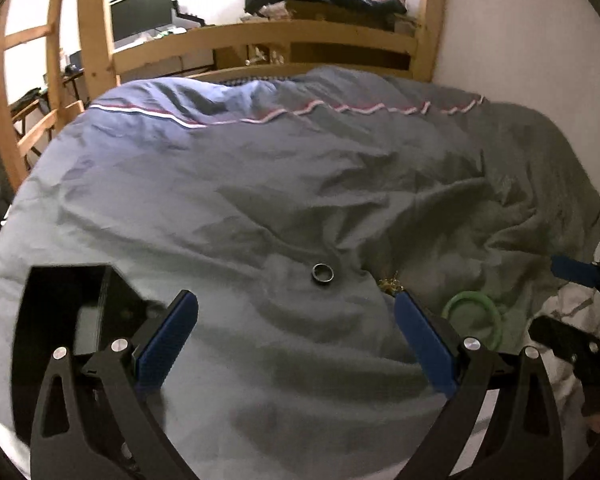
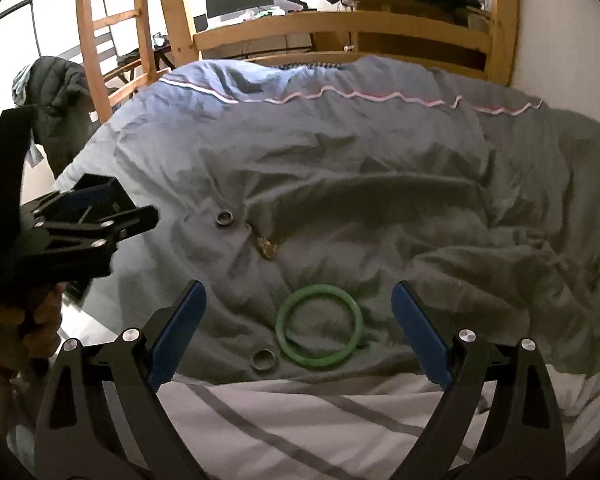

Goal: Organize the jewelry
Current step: 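Reach the left tool toward the dark ring while the right tool reaches around the green jade bangle, then close the left tool on the dark ring while the right tool grips the green jade bangle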

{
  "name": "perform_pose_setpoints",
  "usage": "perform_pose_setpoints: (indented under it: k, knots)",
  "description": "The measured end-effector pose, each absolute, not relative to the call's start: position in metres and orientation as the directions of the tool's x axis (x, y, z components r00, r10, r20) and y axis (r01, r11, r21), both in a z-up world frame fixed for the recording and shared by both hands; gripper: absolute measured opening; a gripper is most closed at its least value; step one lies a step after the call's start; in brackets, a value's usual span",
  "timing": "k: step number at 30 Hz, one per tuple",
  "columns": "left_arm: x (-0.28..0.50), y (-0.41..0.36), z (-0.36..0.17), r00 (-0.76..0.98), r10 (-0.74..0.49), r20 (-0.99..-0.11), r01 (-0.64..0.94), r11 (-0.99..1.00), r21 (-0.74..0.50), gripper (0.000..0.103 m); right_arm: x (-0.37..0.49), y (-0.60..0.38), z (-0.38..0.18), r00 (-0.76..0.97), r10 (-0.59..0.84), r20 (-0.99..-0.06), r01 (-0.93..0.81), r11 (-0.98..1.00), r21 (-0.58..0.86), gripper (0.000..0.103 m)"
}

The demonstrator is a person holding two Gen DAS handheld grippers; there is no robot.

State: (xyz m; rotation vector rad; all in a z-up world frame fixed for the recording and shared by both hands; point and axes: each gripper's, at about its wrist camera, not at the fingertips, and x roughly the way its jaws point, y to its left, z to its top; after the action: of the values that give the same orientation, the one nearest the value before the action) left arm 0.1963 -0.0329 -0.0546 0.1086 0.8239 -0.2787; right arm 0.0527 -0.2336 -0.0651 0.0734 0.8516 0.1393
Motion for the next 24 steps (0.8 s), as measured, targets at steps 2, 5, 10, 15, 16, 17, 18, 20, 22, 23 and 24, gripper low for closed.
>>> perform_pose_setpoints:
  k: [2,5,10,15,16,17,18,20,22,23,24]
  knots:
    - [0.209,-0.043,-0.067,0.631,-0.202,-0.749,0.294,0.956,-0.010,0.097,0.058,-0.239,-0.076,0.637,0.192,-0.747,-0.098,0.981,0.168,0.093]
    - [0.224,-0.050,-0.084,0.593,-0.231,-0.771,0.308,0.950,-0.048,0.097,0.064,-0.243,-0.090,0.627,0.222,-0.746,-0.089,0.973,0.215,0.093]
    - [0.242,-0.061,-0.106,0.577,-0.227,-0.784,0.336,0.942,-0.026,0.097,0.085,-0.238,-0.126,0.568,0.165,-0.806,-0.017,0.982,0.189,0.093]
    - [0.262,-0.058,-0.131,0.522,-0.248,-0.816,0.321,0.944,-0.082,0.077,0.092,-0.226,-0.144,0.521,0.134,-0.843,-0.035,0.990,0.136,0.093]
    - [0.262,-0.058,-0.133,0.521,-0.249,-0.816,0.321,0.944,-0.083,0.077,0.094,-0.226,-0.147,0.515,0.140,-0.846,-0.035,0.989,0.142,0.092]
    - [0.262,-0.058,-0.133,0.525,-0.250,-0.814,0.322,0.943,-0.082,0.077,0.095,-0.227,-0.149,0.510,0.143,-0.848,-0.031,0.988,0.149,0.092]
    - [0.261,-0.058,-0.132,0.529,-0.248,-0.812,0.324,0.943,-0.077,0.073,0.096,-0.228,-0.151,0.504,0.143,-0.852,-0.022,0.988,0.152,0.088]
    - [0.259,-0.058,-0.131,0.536,-0.242,-0.809,0.326,0.943,-0.066,0.065,0.096,-0.230,-0.151,0.503,0.125,-0.855,-0.007,0.990,0.140,0.074]
    - [0.258,-0.057,-0.131,0.539,-0.239,-0.808,0.322,0.945,-0.065,0.056,0.095,-0.230,-0.150,0.508,0.133,-0.851,-0.010,0.989,0.149,0.074]
    - [0.258,-0.055,-0.130,0.540,-0.240,-0.806,0.315,0.947,-0.071,0.049,0.095,-0.230,-0.149,0.508,0.134,-0.851,-0.013,0.989,0.148,0.074]
    - [0.259,-0.053,-0.129,0.540,-0.245,-0.805,0.311,0.947,-0.080,0.041,0.093,-0.231,-0.149,0.510,0.134,-0.849,-0.016,0.989,0.146,0.074]
